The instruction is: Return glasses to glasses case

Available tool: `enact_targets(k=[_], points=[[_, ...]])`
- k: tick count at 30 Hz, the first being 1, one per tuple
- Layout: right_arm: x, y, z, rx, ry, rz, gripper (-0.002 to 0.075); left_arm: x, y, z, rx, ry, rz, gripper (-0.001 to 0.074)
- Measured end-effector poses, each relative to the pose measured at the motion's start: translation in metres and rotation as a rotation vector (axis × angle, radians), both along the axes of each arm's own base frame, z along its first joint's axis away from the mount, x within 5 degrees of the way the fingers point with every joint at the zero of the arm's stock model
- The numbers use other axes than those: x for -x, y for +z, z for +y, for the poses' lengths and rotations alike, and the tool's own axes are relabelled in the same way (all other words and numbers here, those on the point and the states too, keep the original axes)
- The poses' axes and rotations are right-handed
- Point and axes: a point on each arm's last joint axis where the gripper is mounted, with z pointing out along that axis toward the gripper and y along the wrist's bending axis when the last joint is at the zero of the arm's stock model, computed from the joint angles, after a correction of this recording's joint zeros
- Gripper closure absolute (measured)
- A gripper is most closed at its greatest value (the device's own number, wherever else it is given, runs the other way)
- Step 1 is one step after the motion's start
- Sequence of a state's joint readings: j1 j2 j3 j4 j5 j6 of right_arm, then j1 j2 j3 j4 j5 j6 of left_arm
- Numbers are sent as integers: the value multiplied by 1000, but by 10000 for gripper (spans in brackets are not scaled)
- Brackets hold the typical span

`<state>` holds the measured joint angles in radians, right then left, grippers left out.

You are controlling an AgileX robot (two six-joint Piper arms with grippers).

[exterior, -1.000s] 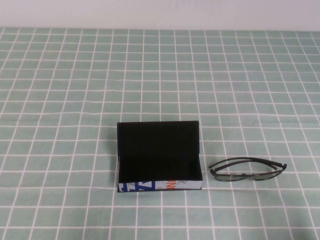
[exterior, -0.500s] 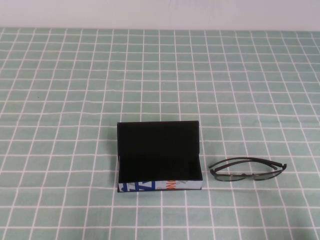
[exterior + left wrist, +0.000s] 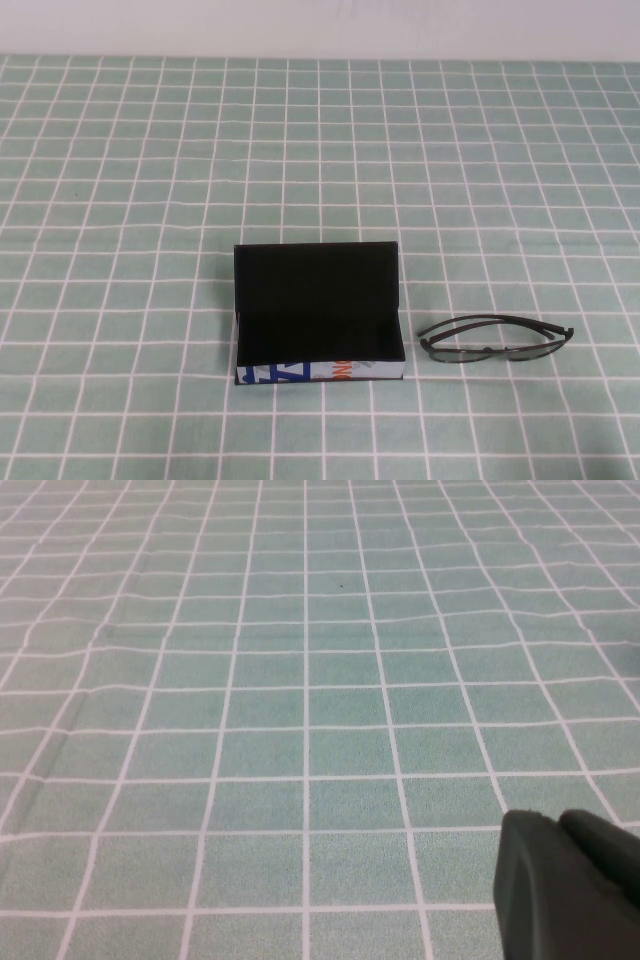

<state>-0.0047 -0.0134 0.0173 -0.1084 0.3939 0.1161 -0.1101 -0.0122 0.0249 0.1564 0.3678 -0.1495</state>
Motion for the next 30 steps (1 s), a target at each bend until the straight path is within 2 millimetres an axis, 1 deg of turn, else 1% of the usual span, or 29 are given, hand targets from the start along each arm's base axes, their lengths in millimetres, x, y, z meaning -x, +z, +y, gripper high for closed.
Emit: enact_targets(k=[6,9,10,12,16,20,22,25,30], points=[[0,0,0,0,0,-2,739,0,0,0,0,0,0,737],[-1,2,0,0,1,-41,739,0,0,0,0,0,0,737],[-2,5,0,1,2,-79,739,0,0,0,0,0,0,737],[-4,14,0,1,5,-183,739,0,0,0,0,0,0,737],[-3,46,1,4,15,-535,739,0,0,0,0,0,0,737],[10,76,2,6,26,-898,739,0,0,0,0,0,0,737],[19,87,3,7,30,-1051,739,0,0,0,0,0,0,737],[33,99,3,12,38,-1259,739,0,0,0,0,0,0,737],[51,109,4,16,46,-1486,739,0,0,0,0,0,1,737]])
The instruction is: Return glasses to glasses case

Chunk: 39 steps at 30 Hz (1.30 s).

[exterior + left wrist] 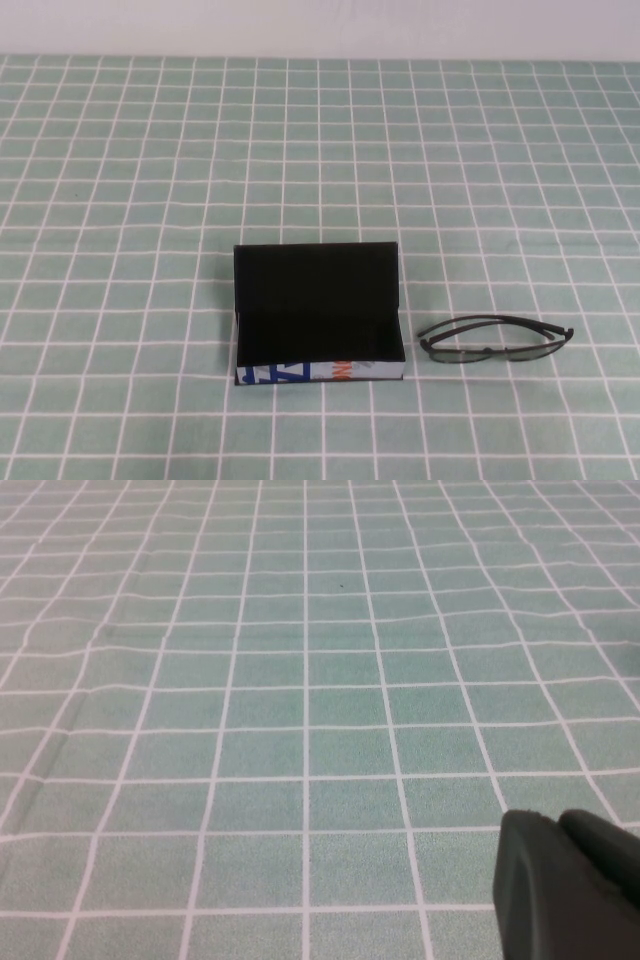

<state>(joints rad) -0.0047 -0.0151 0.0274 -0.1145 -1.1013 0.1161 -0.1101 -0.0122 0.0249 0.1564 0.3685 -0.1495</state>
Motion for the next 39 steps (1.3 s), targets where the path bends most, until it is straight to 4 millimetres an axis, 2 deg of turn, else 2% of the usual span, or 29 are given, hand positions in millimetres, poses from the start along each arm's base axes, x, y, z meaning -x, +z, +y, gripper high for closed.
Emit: enact_targets(k=[4,7,9,11,15,18,21,23,26,31,35,39], points=[[7,5,0,-1,2,-81,739,0,0,0,0,0,0,737],[13,22,1,7,3,-112,739,0,0,0,0,0,0,737],[18,41,1,-2,28,-104,739,0,0,0,0,0,0,737],[25,70,0,-31,83,-35,739,0,0,0,0,0,0,737],[44,124,-1,-91,128,218,739,0,0,0,0,0,0,737],[41,157,-3,-125,117,449,739,0,0,0,0,0,0,737],[20,177,-4,-143,90,682,739,0,0,0,0,0,0,737],[-1,181,-4,-148,72,821,739,0,0,0,0,0,0,737],[-26,182,-4,-156,80,906,739,0,0,0,0,0,0,737],[-56,184,-2,-179,123,950,739,0,0,0,0,0,0,737],[-98,169,-2,-153,86,1139,739,0,0,0,0,0,0,737],[-154,137,-1,-34,11,1443,739,0,0,0,0,0,0,737]])
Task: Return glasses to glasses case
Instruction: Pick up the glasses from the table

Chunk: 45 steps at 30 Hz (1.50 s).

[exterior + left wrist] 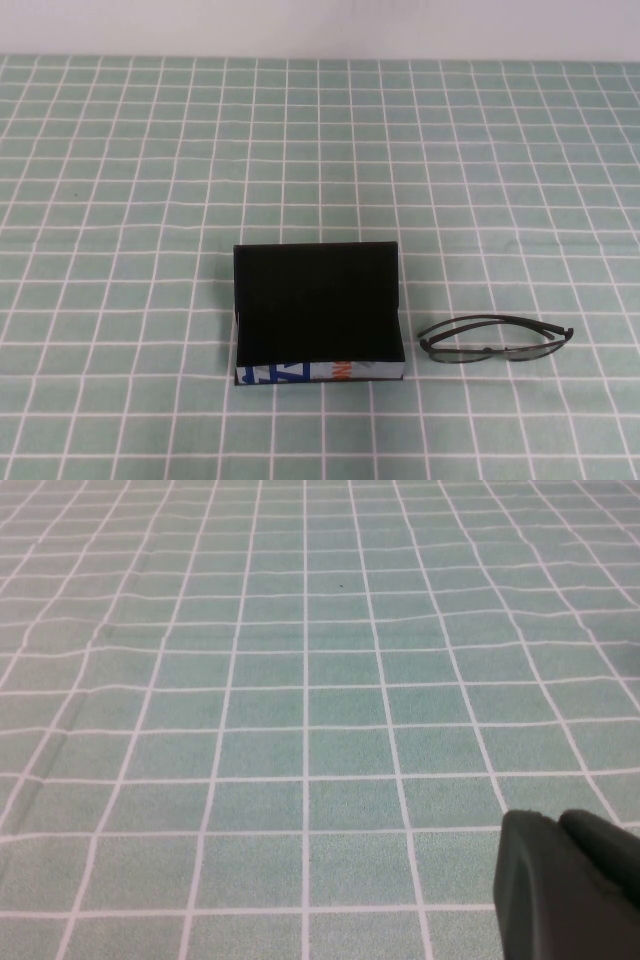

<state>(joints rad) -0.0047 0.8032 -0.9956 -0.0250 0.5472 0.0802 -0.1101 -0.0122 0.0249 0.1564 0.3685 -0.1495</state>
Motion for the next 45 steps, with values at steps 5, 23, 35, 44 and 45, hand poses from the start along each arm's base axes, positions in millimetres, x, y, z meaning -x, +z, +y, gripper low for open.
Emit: enact_targets(k=[5,23,35,44,45], points=[[-61,-36,5,144,95,301,739,0,0,0,0,0,0,737],[-170,-103,115,850,1037,750,739,0,0,0,0,0,0,737],[-168,-108,132,800,1255,645,676,0,0,0,0,0,0,737],[-166,-117,132,713,1213,704,297,0,0,0,0,0,0,737],[-164,-122,132,708,1218,721,286,0,0,0,0,0,0,737]])
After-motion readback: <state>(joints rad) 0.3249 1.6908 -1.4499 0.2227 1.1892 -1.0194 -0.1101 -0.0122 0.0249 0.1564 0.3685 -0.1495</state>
